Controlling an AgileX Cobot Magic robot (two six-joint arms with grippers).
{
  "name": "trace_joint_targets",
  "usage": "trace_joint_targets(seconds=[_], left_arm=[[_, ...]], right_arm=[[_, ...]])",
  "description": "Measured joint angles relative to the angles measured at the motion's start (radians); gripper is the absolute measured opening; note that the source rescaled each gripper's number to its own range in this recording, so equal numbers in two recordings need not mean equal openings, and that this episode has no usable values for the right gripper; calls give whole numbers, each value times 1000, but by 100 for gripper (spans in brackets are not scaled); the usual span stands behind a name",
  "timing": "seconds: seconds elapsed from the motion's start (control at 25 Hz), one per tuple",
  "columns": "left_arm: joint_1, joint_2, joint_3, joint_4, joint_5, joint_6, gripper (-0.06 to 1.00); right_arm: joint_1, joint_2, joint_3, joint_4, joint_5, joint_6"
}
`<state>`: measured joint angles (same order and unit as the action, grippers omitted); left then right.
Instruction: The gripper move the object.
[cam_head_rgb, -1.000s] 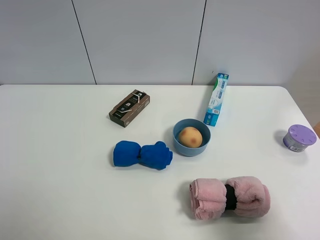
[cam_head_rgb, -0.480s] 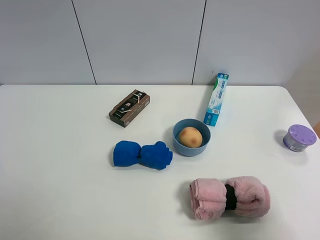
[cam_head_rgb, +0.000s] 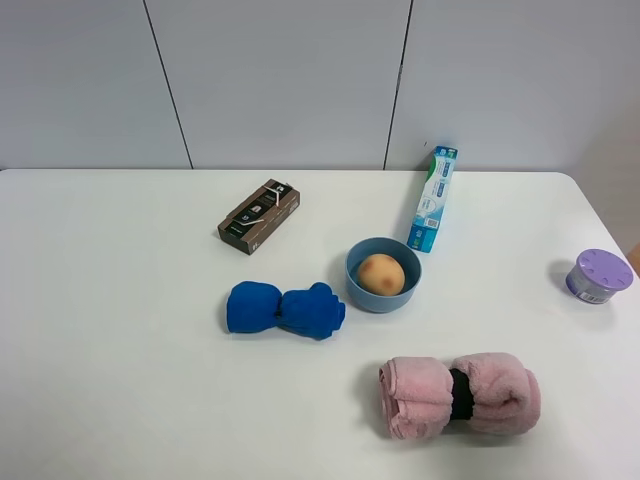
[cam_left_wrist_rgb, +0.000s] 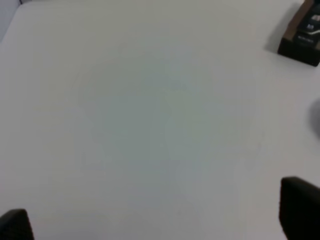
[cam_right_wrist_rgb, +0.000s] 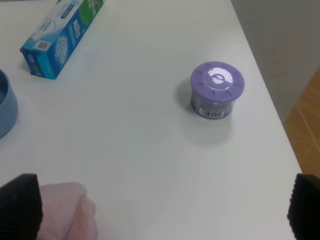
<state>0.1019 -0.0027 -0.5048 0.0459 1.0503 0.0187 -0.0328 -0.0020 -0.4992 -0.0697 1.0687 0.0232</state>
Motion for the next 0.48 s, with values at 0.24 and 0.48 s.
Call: trace_joint_targets(seconds=[0.24, 0.48], left_arm=[[0, -3, 0, 1, 0, 0, 99], [0, -3, 0, 1, 0, 0, 99]], right_arm=[[0, 0, 0, 0, 0, 0], [0, 0, 0, 0, 0, 0]])
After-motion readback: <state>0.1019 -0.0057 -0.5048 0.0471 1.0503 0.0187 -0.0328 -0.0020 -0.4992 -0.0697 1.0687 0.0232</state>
